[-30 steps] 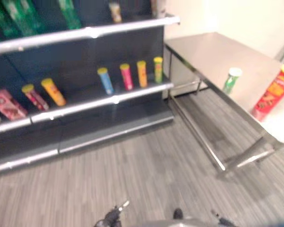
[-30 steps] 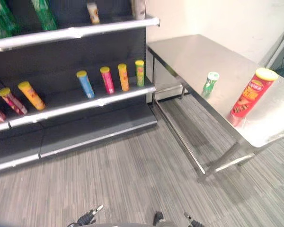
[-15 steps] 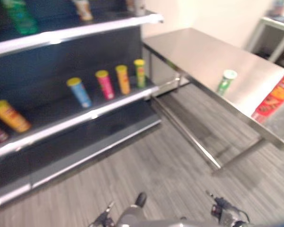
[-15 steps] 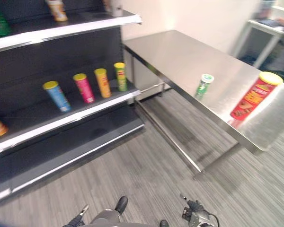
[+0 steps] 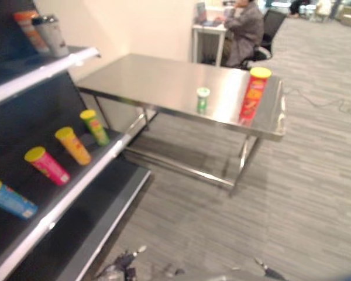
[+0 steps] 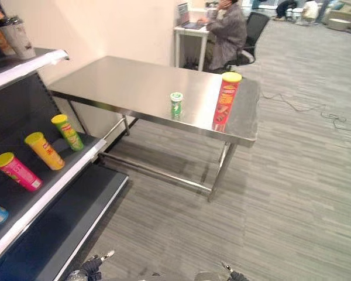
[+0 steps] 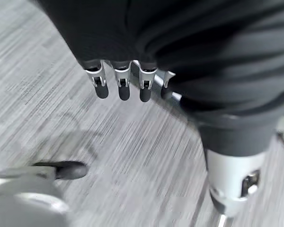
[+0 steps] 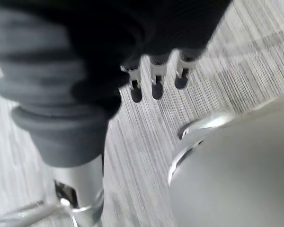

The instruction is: Put the goods on the table back onto the shelves and tidy them up.

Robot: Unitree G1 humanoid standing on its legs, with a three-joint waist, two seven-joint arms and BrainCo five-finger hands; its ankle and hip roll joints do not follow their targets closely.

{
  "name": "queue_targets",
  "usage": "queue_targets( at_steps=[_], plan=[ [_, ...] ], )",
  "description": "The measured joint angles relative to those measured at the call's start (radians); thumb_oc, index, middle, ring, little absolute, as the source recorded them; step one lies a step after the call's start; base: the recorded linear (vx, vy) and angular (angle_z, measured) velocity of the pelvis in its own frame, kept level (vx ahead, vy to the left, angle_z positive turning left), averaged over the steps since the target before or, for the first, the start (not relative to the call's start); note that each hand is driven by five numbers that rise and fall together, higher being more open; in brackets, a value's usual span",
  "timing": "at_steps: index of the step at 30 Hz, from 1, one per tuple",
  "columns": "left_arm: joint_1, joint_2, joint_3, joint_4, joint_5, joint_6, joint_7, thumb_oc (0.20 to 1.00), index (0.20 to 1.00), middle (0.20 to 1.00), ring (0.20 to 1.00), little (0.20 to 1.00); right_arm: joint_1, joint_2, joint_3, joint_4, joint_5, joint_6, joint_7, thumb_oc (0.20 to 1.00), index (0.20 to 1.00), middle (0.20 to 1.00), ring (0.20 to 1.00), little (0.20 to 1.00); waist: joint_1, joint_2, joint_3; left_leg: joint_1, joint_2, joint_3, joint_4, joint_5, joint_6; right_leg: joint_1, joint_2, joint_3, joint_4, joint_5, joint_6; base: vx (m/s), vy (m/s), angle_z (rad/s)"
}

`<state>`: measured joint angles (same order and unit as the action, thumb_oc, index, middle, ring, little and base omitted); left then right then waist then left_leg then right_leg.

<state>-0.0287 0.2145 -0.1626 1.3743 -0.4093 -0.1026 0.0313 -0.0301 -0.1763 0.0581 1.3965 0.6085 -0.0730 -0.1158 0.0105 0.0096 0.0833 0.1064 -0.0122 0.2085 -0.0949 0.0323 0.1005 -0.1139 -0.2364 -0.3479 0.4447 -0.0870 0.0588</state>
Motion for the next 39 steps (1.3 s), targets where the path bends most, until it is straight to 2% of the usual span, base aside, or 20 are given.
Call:
queue_targets(
  at_steps=[2, 4, 5, 8, 11, 12, 13, 14, 15, 17, 18, 21, 22, 24, 25, 28, 29, 31, 35, 39],
  plan=[
    [0.022, -0.007, 0.004, -0.001, -0.002, 0.011, -0.007, 1.0, 1.0, 1.0, 1.0, 1.0, 0.02, -0.005, 0.0, 0.01, -0.012, 0.009, 0.0, 1.0, 1.0, 1.0, 1.0, 1.0, -0.011, -0.018, -0.009, -0.001, 0.017, 0.042, 0.0, -0.025, -0.036, -0.019, 0.002, -0.012, -0.023, -0.009, 0.019, 0.18, -0.07, -1.01],
    [0.025, -0.018, 0.004, 0.0, -0.002, 0.014, -0.015, 1.0, 1.0, 1.0, 1.0, 1.0, 0.039, -0.009, 0.001, 0.038, -0.014, 0.027, 0.0, 1.0, 1.0, 1.0, 1.0, 1.0, -0.012, -0.037, -0.013, -0.007, 0.022, 0.05, 0.0, -0.031, -0.046, -0.011, 0.021, 0.021, -0.151, -0.01, 0.042, 0.21, -0.071, -0.75],
    [0.028, -0.018, 0.003, -0.001, -0.002, 0.014, -0.02, 1.0, 1.0, 1.0, 1.0, 1.0, 0.049, -0.008, 0.002, 0.057, -0.021, 0.038, -0.001, 1.0, 1.0, 1.0, 1.0, 1.0, -0.026, -0.051, -0.013, -0.004, 0.023, 0.049, 0.0, -0.031, -0.046, 0.0, 0.033, 0.036, -0.258, 0.012, 0.071, 0.3, -0.055, -0.52],
    [0.02, -0.012, -0.041, 0.01, -0.002, 0.013, -0.028, 1.0, 1.0, 1.0, 1.0, 1.0, 0.059, -0.009, 0.012, 0.078, -0.021, 0.05, 0.0, 1.0, 1.0, 1.0, 1.0, 1.0, -0.065, -0.05, -0.017, -0.002, 0.062, 0.039, 0.0, -0.039, -0.063, 0.015, 0.07, 0.035, -0.343, 0.109, 0.093, 0.31, -0.12, -0.24],
    [0.015, -0.019, -0.05, 0.02, -0.002, 0.015, -0.046, 1.0, 1.0, 1.0, 1.0, 1.0, 0.068, -0.011, 0.022, 0.077, -0.019, 0.059, 0.0, 1.0, 1.0, 1.0, 1.0, 1.0, -0.077, -0.036, -0.032, 0.012, 0.113, -0.014, 0.0, -0.024, -0.129, 0.114, 0.159, 0.032, -0.485, 0.166, 0.039, 0.24, -0.122, -0.08],
    [0.015, -0.028, -0.033, 0.015, -0.002, 0.014, -0.047, 1.0, 1.0, 1.0, 1.0, 1.0, 0.073, -0.014, 0.022, 0.073, -0.019, 0.059, 0.0, 1.0, 1.0, 1.0, 1.0, 1.0, -0.074, -0.037, -0.032, 0.021, 0.121, -0.026, 0.001, -0.02, -0.138, 0.121, 0.17, 0.031, -0.482, 0.163, 0.003, 0.32, -0.168, -0.05],
    [0.018, -0.043, -0.028, 0.016, -0.004, 0.013, -0.05, 1.0, 1.0, 1.0, 1.0, 1.0, 0.069, -0.021, 0.041, 0.059, -0.016, 0.06, 0.001, 1.0, 1.0, 1.0, 1.0, 1.0, -0.071, -0.011, -0.043, 0.031, 0.144, -0.055, 0.002, -0.029, -0.15, 0.134, 0.195, 0.032, -0.486, 0.148, -0.006, 0.26, -0.174, -0.07],
    [0.018, -0.055, -0.002, 0.029, -0.005, 0.014, -0.052, 1.0, 1.0, 1.0, 1.0, 1.0, 0.069, -0.024, 0.067, 0.028, -0.014, 0.061, 0.004, 1.0, 1.0, 1.0, 1.0, 1.0, -0.068, -0.004, -0.051, 0.044, 0.169, -0.062, 0.025, -0.038, -0.193, 0.166, 0.224, 0.032, -0.516, 0.139, -0.019, 0.16, -0.16, -0.09],
    [0.006, -0.05, 0.008, 0.036, -0.007, 0.013, -0.052, 1.0, 1.0, 1.0, 1.0, 1.0, 0.071, -0.02, 0.093, 0.002, -0.009, 0.057, 0.013, 1.0, 1.0, 1.0, 1.0, 1.0, -0.056, -0.022, -0.054, 0.031, 0.172, -0.07, 0.084, -0.05, -0.206, 0.181, 0.228, 0.034, -0.533, 0.147, -0.03, 0.17, -0.169, -0.15],
    [-0.003, -0.049, 0.008, 0.039, -0.007, 0.013, -0.049, 1.0, 1.0, 1.0, 1.0, 1.0, 0.042, -0.02, 0.097, -0.028, -0.009, 0.04, 0.019, 1.0, 1.0, 1.0, 1.0, 1.0, -0.035, -0.03, -0.059, 0.007, 0.176, -0.1, 0.133, -0.05, -0.212, 0.182, 0.235, 0.038, -0.532, 0.135, -0.049, 0.18, -0.191, -0.03],
    [-0.016, -0.05, 0.016, 0.038, -0.007, 0.013, -0.045, 1.0, 1.0, 1.0, 1.0, 1.0, 0.022, -0.021, 0.1, -0.062, -0.011, 0.03, 0.018, 1.0, 1.0, 1.0, 1.0, 1.0, -0.022, -0.036, -0.059, -0.043, 0.18, -0.149, 0.213, -0.051, -0.222, 0.187, 0.24, 0.032, -0.54, 0.124, -0.062, 0.13, -0.156, 0.24],
    [-0.054, -0.036, 0.052, -0.016, -0.056, -0.002, -0.03, 1.0, 1.0, 1.0, 1.0, 1.0, 0.0, -0.016, 0.14, -0.066, -0.04, 0.019, 0.016, 1.0, 1.0, 1.0, 1.0, 1.0, 0.052, -0.093, -0.028, -0.234, 0.157, -0.258, 0.578, -0.044, -0.264, 0.197, 0.228, 0.011, -0.539, 0.12, -0.099, 0.16, -0.05, 0.2],
    [-0.052, -0.033, 0.053, -0.022, -0.082, -0.007, -0.024, 1.0, 1.0, 1.0, 1.0, 1.0, -0.019, -0.02, 0.148, -0.069, -0.053, 0.013, 0.01, 1.0, 1.0, 1.0, 1.0, 1.0, 0.067, -0.094, -0.021, -0.3, 0.145, -0.281, 0.628, -0.051, -0.254, 0.215, 0.228, -0.001, -0.54, 0.094, -0.119, 0.22, 0.021, 0.29],
    [-0.06, -0.038, 0.058, -0.028, -0.096, -0.009, -0.021, 1.0, 1.0, 1.0, 1.0, 1.0, -0.039, -0.026, 0.161, -0.055, -0.077, 0.012, 0.003, 1.0, 1.0, 1.0, 1.0, 1.0, 0.077, -0.11, -0.021, -0.316, 0.13, -0.272, 0.56, -0.051, -0.241, 0.213, 0.228, -0.009, -0.54, 0.087, -0.11, 0.19, 0.059, 0.16],
    [-0.057, -0.035, 0.073, -0.026, -0.12, -0.008, -0.017, 1.0, 1.0, 1.0, 1.0, 1.0, -0.053, -0.027, 0.171, -0.042, -0.101, 0.01, 0.0, 1.0, 1.0, 1.0, 1.0, 1.0, 0.086, -0.105, -0.017, -0.31, 0.129, -0.245, 0.406, -0.037, -0.234, 0.213, 0.233, -0.021, -0.54, 0.091, -0.095, 0.23, 0.098, -0.05],
    [-0.052, -0.037, 0.095, 0.008, -0.13, -0.008, -0.012, 1.0, 1.0, 1.0, 1.0, 1.0, -0.063, -0.02, 0.176, -0.027, -0.127, 0.003, 0.0, 1.0, 1.0, 1.0, 1.0, 1.0, 0.091, -0.094, -0.009, -0.294, 0.135, -0.231, 0.17, 0.03, -0.249, 0.223, 0.243, -0.02, -0.54, 0.077, -0.094, 0.28, 0.167, 0.08],
    [-0.054, -0.046, 0.094, -0.001, -0.164, -0.008, -0.01, 1.0, 1.0, 1.0, 1.0, 1.0, -0.064, -0.021, 0.18, -0.005, -0.139, 0.012, 0.001, 1.0, 1.0, 1.0, 1.0, 1.0, 0.111, -0.065, 0.018, -0.279, 0.161, -0.262, -0.004, 0.081, -0.255, 0.232, 0.265, -0.013, -0.54, 0.067, -0.098, 0.15, 0.095, -0.04],
    [-0.048, -0.049, 0.091, 0.002, -0.179, -0.003, -0.003, 1.0, 1.0, 1.0, 1.0, 1.0, -0.061, -0.013, 0.181, 0.018, -0.158, 0.018, 0.001, 1.0, 1.0, 1.0, 1.0, 1.0, 0.134, -0.046, 0.05, -0.283, 0.18, -0.287, -0.004, 0.114, -0.263, 0.265, 0.272, 0.005, -0.54, 0.049, -0.093, 0.2, 0.152, -0.28],
    [-0.04, -0.052, 0.095, 0.019, -0.201, -0.003, -0.001, 1.0, 1.0, 1.0, 1.0, 1.0, -0.034, -0.012, 0.184, 0.039, -0.167, 0.024, 0.016, 1.0, 1.0, 1.0, 1.0, 1.0, 0.141, -0.047, 0.052, -0.268, 0.209, -0.286, -0.003, 0.118, -0.262, 0.32, 0.258, 0.042, -0.54, 0.023, -0.067, 0.25, 0.275, -0.25],
    [-0.039, -0.047, 0.087, 0.019, -0.199, -0.005, -0.004, 1.0, 1.0, 1.0, 1.0, 1.0, -0.014, -0.032, 0.161, 0.038, -0.196, 0.025, 0.02, 1.0, 1.0, 1.0, 1.0, 1.0, 0.144, -0.051, 0.045, -0.208, 0.224, -0.284, 0.003, 0.12, -0.256, 0.372, 0.174, 0.106, -0.533, 0.008, 0.007, 0.24, 0.423, -0.5]
  ],
)
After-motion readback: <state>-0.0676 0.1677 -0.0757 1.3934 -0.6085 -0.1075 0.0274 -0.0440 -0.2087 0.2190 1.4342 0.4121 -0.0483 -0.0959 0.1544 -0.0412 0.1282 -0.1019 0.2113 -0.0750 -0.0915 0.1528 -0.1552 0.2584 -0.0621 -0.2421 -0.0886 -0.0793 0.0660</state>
